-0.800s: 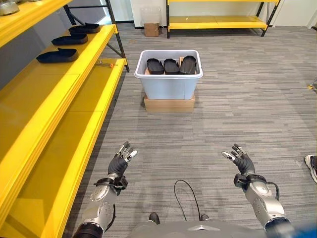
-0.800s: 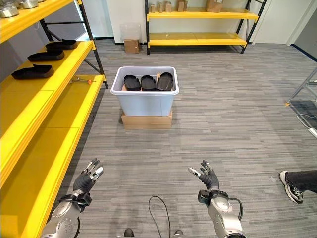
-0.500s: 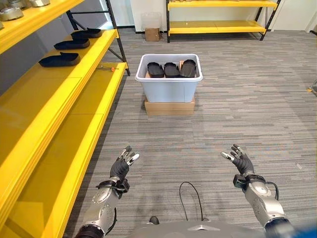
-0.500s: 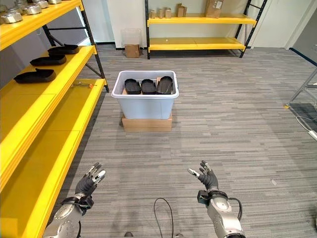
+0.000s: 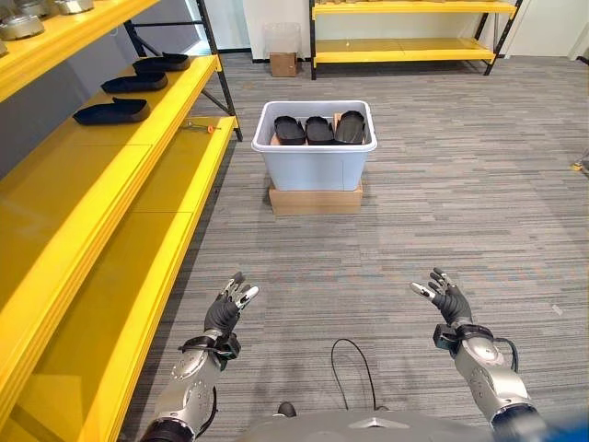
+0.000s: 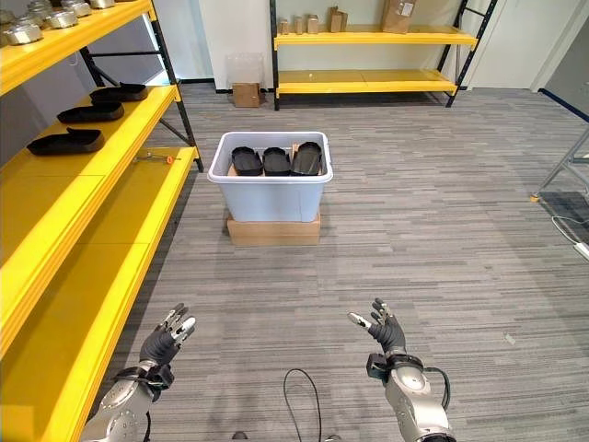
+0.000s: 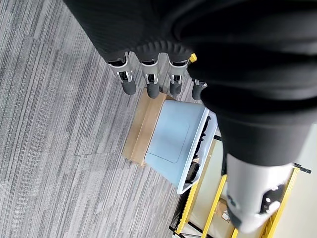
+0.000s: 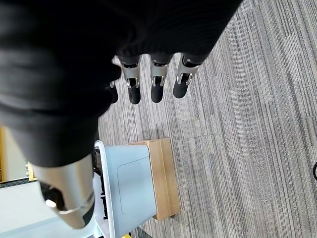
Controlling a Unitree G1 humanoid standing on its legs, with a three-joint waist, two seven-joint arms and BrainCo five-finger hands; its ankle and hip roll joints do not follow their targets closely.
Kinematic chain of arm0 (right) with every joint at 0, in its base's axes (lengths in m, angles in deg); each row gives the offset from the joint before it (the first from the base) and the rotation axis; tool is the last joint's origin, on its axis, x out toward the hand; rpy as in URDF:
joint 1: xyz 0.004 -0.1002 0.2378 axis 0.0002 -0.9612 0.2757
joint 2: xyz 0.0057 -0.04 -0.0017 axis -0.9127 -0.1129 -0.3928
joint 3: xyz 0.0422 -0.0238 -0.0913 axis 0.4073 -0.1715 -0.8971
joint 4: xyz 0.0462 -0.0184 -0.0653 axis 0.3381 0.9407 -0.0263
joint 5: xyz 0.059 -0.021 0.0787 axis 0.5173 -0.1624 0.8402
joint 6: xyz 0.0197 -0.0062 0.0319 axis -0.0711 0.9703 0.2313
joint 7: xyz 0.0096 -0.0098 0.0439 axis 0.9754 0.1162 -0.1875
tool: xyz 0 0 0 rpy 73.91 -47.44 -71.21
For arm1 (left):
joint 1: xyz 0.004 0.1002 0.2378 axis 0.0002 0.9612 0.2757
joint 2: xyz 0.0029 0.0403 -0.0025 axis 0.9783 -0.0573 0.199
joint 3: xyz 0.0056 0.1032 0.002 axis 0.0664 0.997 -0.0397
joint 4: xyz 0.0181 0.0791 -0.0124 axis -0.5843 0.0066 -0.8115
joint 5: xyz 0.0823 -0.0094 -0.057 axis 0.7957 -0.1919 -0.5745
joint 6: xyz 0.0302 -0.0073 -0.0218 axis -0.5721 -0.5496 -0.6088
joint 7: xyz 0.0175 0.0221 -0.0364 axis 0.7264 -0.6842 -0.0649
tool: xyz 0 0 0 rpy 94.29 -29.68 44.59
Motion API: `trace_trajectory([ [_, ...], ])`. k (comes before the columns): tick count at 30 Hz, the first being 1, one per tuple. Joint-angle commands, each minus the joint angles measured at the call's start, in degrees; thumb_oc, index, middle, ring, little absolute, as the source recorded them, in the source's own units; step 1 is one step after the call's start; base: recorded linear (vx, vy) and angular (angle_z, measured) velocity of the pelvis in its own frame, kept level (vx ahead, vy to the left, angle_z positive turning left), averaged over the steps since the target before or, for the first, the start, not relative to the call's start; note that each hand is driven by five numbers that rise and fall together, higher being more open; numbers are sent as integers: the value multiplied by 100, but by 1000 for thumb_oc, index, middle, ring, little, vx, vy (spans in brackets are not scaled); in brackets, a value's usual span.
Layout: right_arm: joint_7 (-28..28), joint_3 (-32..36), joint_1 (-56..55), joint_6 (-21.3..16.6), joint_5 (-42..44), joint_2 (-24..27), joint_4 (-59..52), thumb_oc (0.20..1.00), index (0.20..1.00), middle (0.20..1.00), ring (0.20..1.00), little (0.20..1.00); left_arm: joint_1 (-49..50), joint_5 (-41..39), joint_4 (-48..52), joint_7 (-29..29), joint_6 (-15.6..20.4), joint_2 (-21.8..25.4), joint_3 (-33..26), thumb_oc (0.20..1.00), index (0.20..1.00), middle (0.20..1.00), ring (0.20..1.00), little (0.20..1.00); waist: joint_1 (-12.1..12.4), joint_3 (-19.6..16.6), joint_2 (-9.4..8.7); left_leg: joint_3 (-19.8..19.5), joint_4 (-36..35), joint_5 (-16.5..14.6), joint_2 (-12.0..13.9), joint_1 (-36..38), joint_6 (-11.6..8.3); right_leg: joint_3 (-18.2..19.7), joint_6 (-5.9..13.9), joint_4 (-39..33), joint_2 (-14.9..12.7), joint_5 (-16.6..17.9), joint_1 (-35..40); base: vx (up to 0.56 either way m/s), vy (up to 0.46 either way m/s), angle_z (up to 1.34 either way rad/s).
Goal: Move parts from the plastic box to the shelf.
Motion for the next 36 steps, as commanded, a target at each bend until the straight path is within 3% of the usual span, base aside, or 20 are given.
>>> trace_trajectory([
  [1, 4, 54, 341, -201, -11, 59, -254, 1000, 1000, 1000, 1000, 1000, -315, -114, 167, -119, 129, 77, -156, 1000, 1000, 1000, 1000, 1000, 114, 114, -40, -2, 74, -630, -30, 239, -104, -180, -1, 71, 270, -69, -125, 0, 0, 0],
  [20, -3, 53, 342, -227, 2, 57, -378, 1000, 1000, 1000, 1000, 1000, -277, -203, 187, -200, 41, 78, -208, 1000, 1000, 1000, 1000, 1000, 153, 116, -54, -49, 74, -639, -53, 246, -96, -227, 13, 71, 266, -72, -103, -1, 1, 1],
  [26, -171, 127, 354, -251, -84, 143, -562, 1000, 1000, 1000, 1000, 1000, -277, -131, 103, -521, -196, 85, -215, 1000, 1000, 1000, 1000, 1000, 104, 79, -75, 26, 104, -661, -62, 321, -87, -165, 17, 79, 261, -56, -110, 21, 97, 0],
  [31, -225, 251, 453, -221, -49, 273, -598, 1000, 1000, 1000, 1000, 1000, -294, -56, -5, -899, -436, 119, -215, 1000, 1000, 1000, 1000, 1000, 111, 102, -83, 9, 249, -772, -170, 290, 17, -69, 64, 158, 167, -25, -137, 12, 203, -5],
  [36, -40, 448, 644, -315, -58, 414, -599, 1000, 1000, 1000, 1000, 1000, -370, -5, -214, -742, -360, 292, -286, 1000, 1000, 1000, 1000, 1000, 111, 253, -8, -101, 532, -901, -374, 82, 380, 20, 175, 1353, -50, -202, -649, -30, 285, -10],
])
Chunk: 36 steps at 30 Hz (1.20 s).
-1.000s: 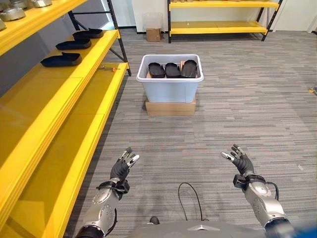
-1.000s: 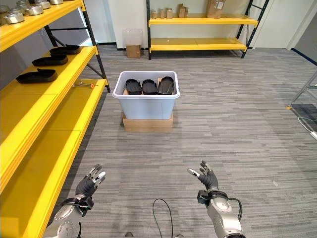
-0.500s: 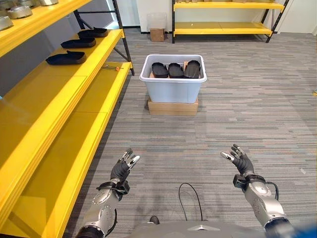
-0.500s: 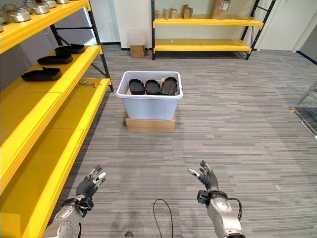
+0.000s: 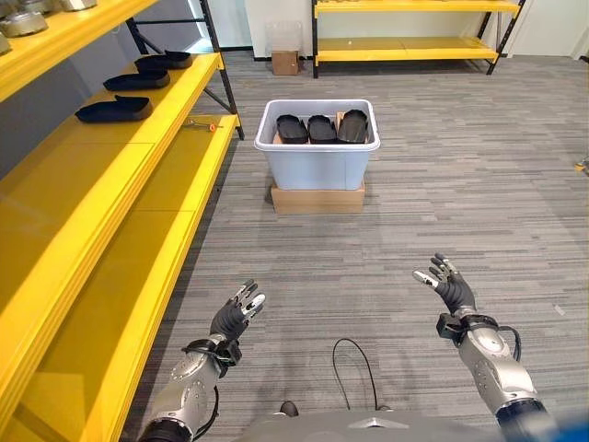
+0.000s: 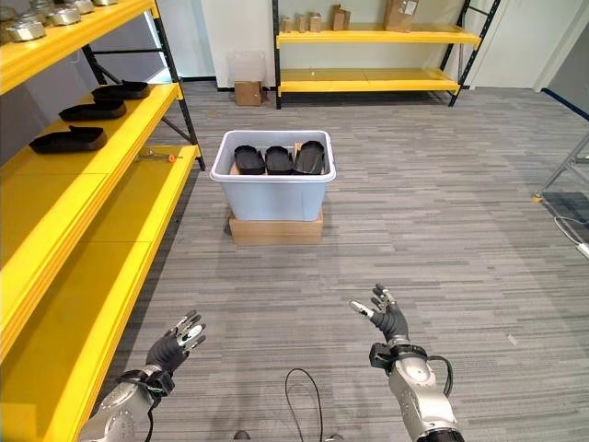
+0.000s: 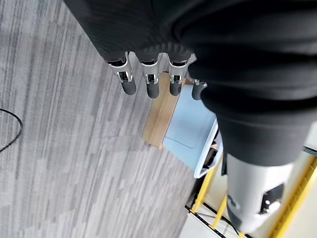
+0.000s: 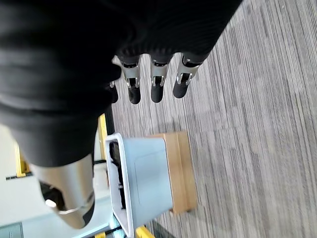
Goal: Move parts from the plastic box to the shelf.
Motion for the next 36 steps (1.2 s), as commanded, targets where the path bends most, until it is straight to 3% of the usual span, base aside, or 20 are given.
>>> trace_trajectory([
  [1, 165, 254, 477, -315, 32, 219, -181, 1000, 1000, 1000, 1000, 1000, -262, 47, -5, -20, 197, 264, -208, 1000, 1000, 1000, 1000, 1000, 73, 156, 37, -172, 588, -794, -179, 26, 261, -38, 129, 1281, 120, -101, -657, -59, 244, -6],
  [3, 293, 310, 498, -384, 42, 190, -156, 1000, 1000, 1000, 1000, 1000, -314, 54, -62, 21, 227, 298, -161, 1000, 1000, 1000, 1000, 1000, 65, 297, 73, -210, 646, -867, -266, 24, 356, -112, 168, 2185, -36, 216, -1130, -25, 273, 1],
  [5, 389, 369, 474, -370, -42, 172, -159, 1000, 1000, 1000, 1000, 1000, -284, -9, -84, 19, 261, 278, -175, 1000, 1000, 1000, 1000, 1000, 28, 355, 80, -219, 583, -897, -313, 110, 360, -113, 188, 2444, 34, 359, -1398, 74, 184, 4],
  [7, 364, 500, 374, -367, -129, 200, -144, 1000, 1000, 1000, 1000, 1000, -235, -8, -43, -49, 267, 258, -142, 1000, 1000, 1000, 1000, 1000, -155, 369, -7, -402, 522, -986, -419, 237, 354, 125, 197, 1889, 456, 338, -1565, 182, 35, 6],
  [8, 347, 538, 340, -380, -124, 202, -159, 1000, 1000, 1000, 1000, 1000, -224, 16, -20, -49, 272, 246, -112, 1000, 1000, 1000, 1000, 1000, -197, 354, -49, -456, 521, -1014, -457, 249, 347, 201, 202, 1630, 532, 399, -1627, 191, -34, 22],
  [13, 537, 811, 218, -833, -4, 206, -382, 1000, 1000, 1000, 1000, 1000, -120, 93, 83, -66, 336, 164, 149, 1000, 1000, 1000, 1000, 1000, -342, 416, -145, -849, 451, -1279, -594, 614, 325, 372, 408, 312, 548, 1031, -2046, 274, -75, 44],
  [15, 540, 867, 149, -862, -61, 169, -435, 1000, 1000, 1000, 1000, 1000, -72, 106, 72, -121, 367, 124, 180, 1000, 1000, 1000, 1000, 1000, -380, 423, -137, -914, 474, -1326, -595, 664, 333, 428, 404, 184, 575, 1045, -2074, 344, -111, 41],
  [18, 755, 917, -20, -970, -97, 144, -512, 1000, 1000, 1000, 1000, 1000, 77, 331, 6, -228, 437, -27, 337, 1000, 1000, 1000, 1000, 1000, -490, 314, -186, -1149, 601, -1441, -627, 705, 352, 856, 273, 55, 667, 1054, -1883, 405, -177, 51],
  [21, 979, 936, -22, -990, -69, 170, -412, 1000, 1000, 1000, 1000, 1000, 116, 243, 14, -179, 390, -53, 410, 1000, 1000, 1000, 1000, 1000, -513, 204, -170, -1071, 716, -1543, -550, 813, 287, 860, 120, 272, 678, 867, -1706, 446, -246, 68],
  [23, 1094, 1018, 30, -1024, -41, 307, -285, 1000, 1000, 1000, 1000, 1000, 171, 226, 125, -207, 322, -32, 424, 1000, 1000, 1000, 1000, 1000, -492, 133, -113, -947, 793, -1546, -416, 865, 167, 744, -71, 409, 773, 568, -1508, 491, -332, 36],
  [27, 1545, 1111, 76, -882, -73, 489, -248, 1000, 1000, 1000, 1000, 1000, 131, 193, 153, -248, 250, -47, 377, 1000, 1000, 1000, 1000, 1000, -483, 45, -74, -837, 1500, -917, -89, 598, -139, 684, -356, 477, 999, 177, -1230, 399, -375, -10],
  [30, 2215, 1149, -55, -836, -313, 476, -144, 1000, 1000, 1000, 1000, 1000, 3, -96, 182, -195, 313, -150, 276, 1000, 1000, 1000, 1000, 1000, -564, -11, -73, -513, 3058, -194, 247, 262, -437, 511, -695, 495, 1149, -123, -1050, 381, -477, 3],
  [32, 2235, 1165, -132, -791, -394, 455, -141, 1000, 1000, 1000, 1000, 1000, -32, -87, 201, -105, 354, -157, 244, 1000, 1000, 1000, 1000, 1000, -606, -1, -77, -316, 3644, 51, 372, 91, -547, 421, -819, 559, 1162, -234, -1010, 183, -232, 14],
  [33, 2261, 1135, -187, -832, -461, 433, -135, 1000, 1000, 1000, 1000, 1000, -62, -57, 207, -84, 358, -171, 219, 1000, 1000, 1000, 1000, 1000, -615, 55, -56, -256, 4273, 63, 527, -122, -639, 416, -879, 616, 1212, -391, -877, 184, -248, 18],
  [34, 2252, 1105, -240, -886, -460, 396, -112, 1000, 1000, 1000, 1000, 1000, -107, -41, 173, -85, 376, -181, 155, 1000, 1000, 1000, 1000, 1000, -617, 113, -133, -132, 4792, -27, 585, -551, -513, 469, -944, 645, 1178, -392, -791, 176, -193, 13],
  [36, 2180, 1106, -275, -866, -531, 341, -133, 1000, 1000, 1000, 1000, 1000, -132, -59, 192, 5, 391, -144, 83, 1000, 1000, 1000, 1000, 1000, -603, 170, -163, -56, 4572, -373, 509, -905, -290, 675, -864, 659, 1173, -441, -648, 187, -29, -21],
])
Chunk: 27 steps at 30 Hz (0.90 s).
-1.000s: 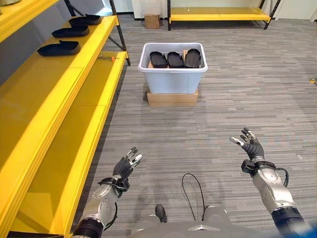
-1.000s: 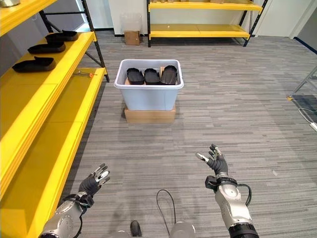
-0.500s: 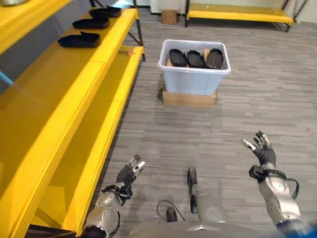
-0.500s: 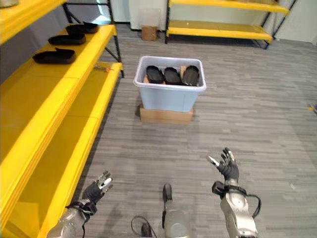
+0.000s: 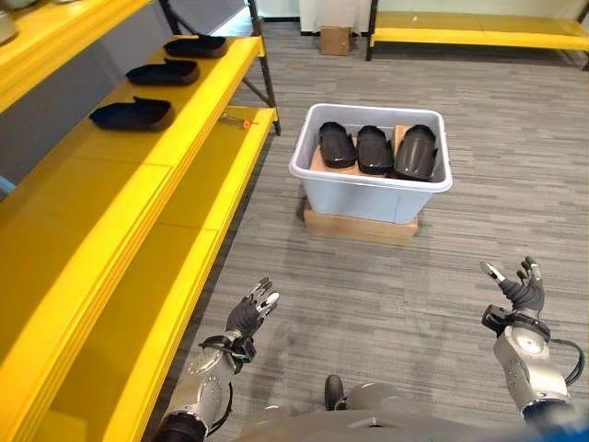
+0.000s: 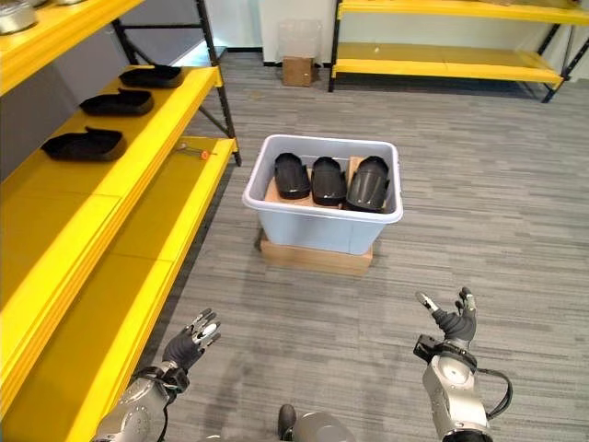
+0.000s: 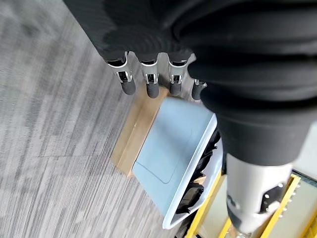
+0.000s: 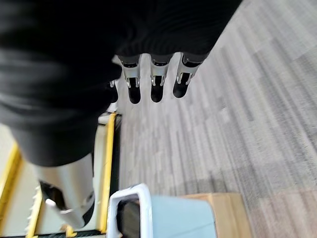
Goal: Move parts from the plastic box to the shelf.
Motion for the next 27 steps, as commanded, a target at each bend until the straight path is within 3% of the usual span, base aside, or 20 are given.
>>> trace_trajectory([
  [1, -81, 222, -37, -226, -277, 219, -535, 1000, 1000, 1000, 1000, 1000, 51, -118, 269, 113, 276, 190, -242, 1000, 1000, 1000, 1000, 1000, 63, 87, -172, 404, -2387, -44, -219, 33, 342, 513, 1175, -359, -523, 407, 356, 211, 78, -85],
  [2, -74, 211, -32, -205, -287, 219, -570, 1000, 1000, 1000, 1000, 1000, 31, -97, 291, 144, 273, 206, -240, 1000, 1000, 1000, 1000, 1000, 76, 105, -173, 421, -2616, -51, -277, -50, 349, 551, 1194, -376, -513, 400, 396, 254, 170, -102],
  [3, -50, 121, -3, -129, -310, 244, -661, 1000, 1000, 1000, 1000, 1000, -48, -8, 352, 255, 299, 269, -220, 1000, 1000, 1000, 1000, 1000, 155, 166, -142, 420, -3585, -47, -552, -251, 385, 675, 1272, -446, -462, 354, 572, 282, 225, -81],
  [5, -171, -46, -26, -91, -290, 251, -703, 1000, 1000, 1000, 1000, 1000, -23, -67, 434, 429, 399, 304, -245, 1000, 1000, 1000, 1000, 1000, 340, 164, -65, 106, -4796, 279, -777, -447, 315, 948, 1358, -604, -351, 248, 913, 498, 272, -90],
  [6, -354, -157, -63, -37, -306, 237, -767, 1000, 1000, 1000, 1000, 1000, 78, -177, 373, 491, 481, 298, -384, 1000, 1000, 1000, 1000, 1000, 461, 130, -22, -119, -5244, 622, -768, -582, 229, 1206, 1390, -671, -284, 122, 1189, 471, 193, -115],
  [9, -518, -274, -55, -7, -324, 268, -812, 1000, 1000, 1000, 1000, 1000, 129, -153, 244, 428, 595, 274, -497, 1000, 1000, 1000, 1000, 1000, 542, 136, -17, -205, -5221, 608, -770, -604, 257, 1313, 1417, -643, -336, -5, 1314, 294, 167, -112],
  [13, -657, -253, -67, 92, -219, 264, -849, 1000, 1000, 1000, 1000, 1000, 103, -36, 186, 398, 568, 283, -462, 1000, 1000, 1000, 1000, 1000, 521, 149, 0, -41, -5155, 393, -816, -411, 370, 1078, 1446, -462, -430, -105, 1212, 264, 228, -60],
  [17, -838, -284, -73, 106, -280, 163, -901, 1000, 1000, 1000, 1000, 1000, 126, -26, 256, 388, 465, 341, -517, 1000, 1000, 1000, 1000, 1000, 607, 79, 16, -308, -5170, 244, -936, -231, 519, 915, 1523, -183, -548, -96, 939, 255, 248, 16],
  [27, -903, -426, 139, 48, -479, 25, -949, 1000, 1000, 1000, 1000, 1000, 279, -112, 130, 347, 417, 379, -563, 1000, 1000, 1000, 1000, 1000, 701, -36, 62, -502, -5582, 131, -1060, 233, 753, 611, 1727, 545, -745, 162, 462, 113, 131, 13],
])
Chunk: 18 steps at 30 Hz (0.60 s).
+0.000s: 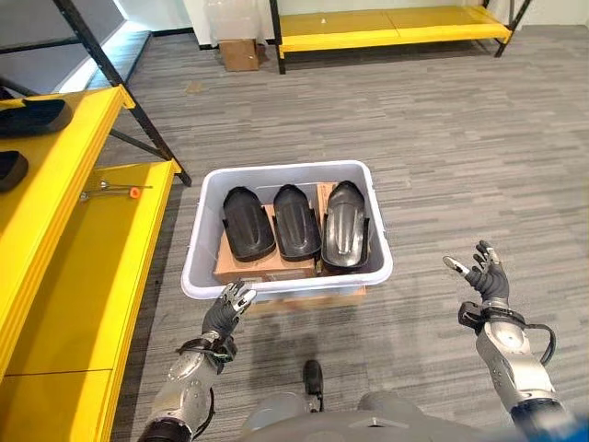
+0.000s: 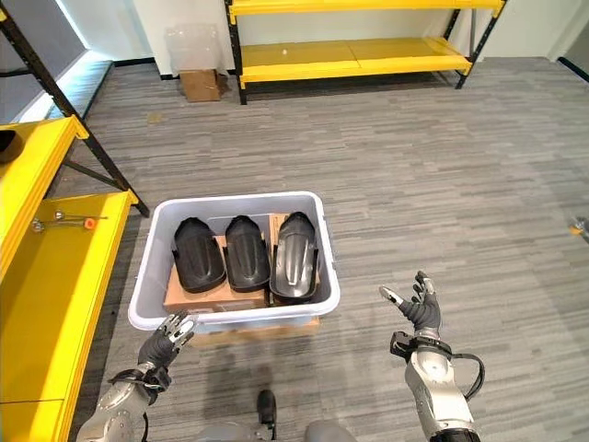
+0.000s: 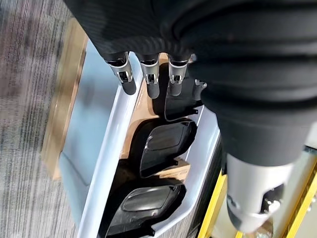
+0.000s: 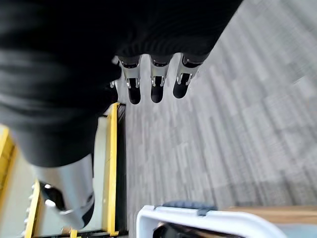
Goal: Move parts from the plastic box to the shelf.
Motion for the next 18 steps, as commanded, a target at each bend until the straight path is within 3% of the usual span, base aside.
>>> trace_trajectory([
  [1, 54, 84, -34, -262, -249, 26, -198, 1000, 1000, 1000, 1000, 1000, 38, -81, 139, -171, 144, 172, -185, 1000, 1000, 1000, 1000, 1000, 48, -219, 33, 338, 475, -542, 295, -320, -609, -105, 39, -252, 295, 1029, 367, 70, 105, 2],
  [6, 174, 91, 0, -158, -347, 14, -191, 1000, 1000, 1000, 1000, 1000, 104, -80, 128, -208, 69, 139, -180, 1000, 1000, 1000, 1000, 1000, 66, -237, 19, 291, 474, -660, 203, -207, -470, -196, 139, 554, 241, 1305, 119, 67, 118, -4],
  [10, 342, 56, 2, -83, -340, -13, -140, 1000, 1000, 1000, 1000, 1000, 145, 3, 118, -225, 81, 127, -146, 1000, 1000, 1000, 1000, 1000, 61, -199, 65, 284, 442, -745, 192, -35, -379, -416, 259, 1767, 220, 1531, -322, 56, 93, -4],
  [12, 343, 40, 63, -21, -330, 3, -45, 1000, 1000, 1000, 1000, 1000, 160, -48, 125, -118, 151, 126, -138, 1000, 1000, 1000, 1000, 1000, 63, -125, 111, 341, 377, -764, 240, 126, -416, -658, 234, 1542, 92, 1517, -649, 21, -28, -2],
  [14, 312, 32, 68, 33, -309, 17, -22, 1000, 1000, 1000, 1000, 1000, 137, -69, 141, -114, 157, 194, -191, 1000, 1000, 1000, 1000, 1000, 25, -41, 106, 336, 318, -822, 293, 272, -482, -814, 211, 843, 46, 1404, -738, 42, -146, -11],
  [15, 360, -16, 81, 119, -181, 13, 3, 1000, 1000, 1000, 1000, 1000, 168, -34, 225, -53, 149, 222, -246, 1000, 1000, 1000, 1000, 1000, 58, 56, 98, 384, 201, -810, 392, 453, -570, -969, 267, 596, -27, 1630, -876, 23, -174, 6],
  [16, 365, -25, 87, 129, -177, 8, 3, 1000, 1000, 1000, 1000, 1000, 173, -28, 233, -44, 158, 222, -250, 1000, 1000, 1000, 1000, 1000, 67, 66, 100, 399, 188, -804, 409, 466, -582, -995, 266, 575, -39, 1626, -870, 18, -238, 10],
  [18, 395, -60, 74, 179, -138, 13, 1, 1000, 1000, 1000, 1000, 1000, 194, -23, 328, -13, 185, 222, -248, 1000, 1000, 1000, 1000, 1000, 132, 82, 55, 465, 174, -684, 484, 423, -705, -1134, 209, -160, -29, 1390, -424, 30, -257, -7],
])
